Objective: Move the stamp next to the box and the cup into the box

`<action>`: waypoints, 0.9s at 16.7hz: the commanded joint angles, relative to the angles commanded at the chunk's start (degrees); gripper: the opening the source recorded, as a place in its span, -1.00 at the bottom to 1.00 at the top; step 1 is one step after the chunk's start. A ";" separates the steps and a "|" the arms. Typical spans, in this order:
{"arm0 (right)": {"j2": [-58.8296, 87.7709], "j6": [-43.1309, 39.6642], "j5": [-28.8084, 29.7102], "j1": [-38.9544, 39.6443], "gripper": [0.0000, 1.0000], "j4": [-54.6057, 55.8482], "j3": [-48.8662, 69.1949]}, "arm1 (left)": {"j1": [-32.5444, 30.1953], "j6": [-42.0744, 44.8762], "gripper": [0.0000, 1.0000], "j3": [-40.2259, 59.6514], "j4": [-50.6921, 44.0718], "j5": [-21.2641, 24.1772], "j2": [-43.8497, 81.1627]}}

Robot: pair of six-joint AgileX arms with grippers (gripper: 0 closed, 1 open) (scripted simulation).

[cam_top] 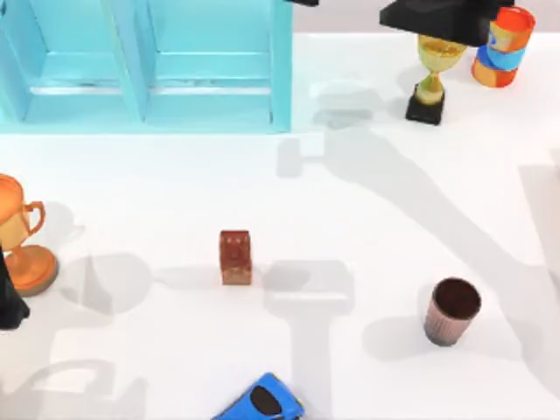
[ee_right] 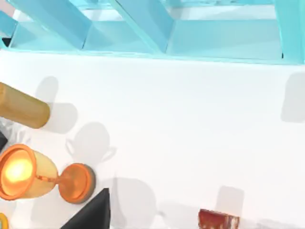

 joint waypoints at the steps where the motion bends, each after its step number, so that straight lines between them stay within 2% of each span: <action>1: 5.49 2.17 0.31 1.54 1.00 -2.74 5.37 | 0.00 0.00 1.00 0.00 0.00 0.00 0.00; 4: 21.39 7.97 1.49 5.59 1.00 -11.20 19.06 | 0.00 0.00 1.00 0.00 0.00 0.00 0.00; 8: 38.66 13.45 3.39 9.36 1.00 -22.09 30.60 | 0.00 0.00 1.00 0.00 0.00 0.00 0.00; 12: 48.01 16.18 5.03 10.97 1.00 -29.16 35.56 | 0.00 0.00 1.00 0.00 0.00 0.00 0.00; 15: 48.98 16.45 5.26 11.09 1.00 -29.98 36.01 | 0.00 0.00 1.00 0.00 0.00 0.00 0.00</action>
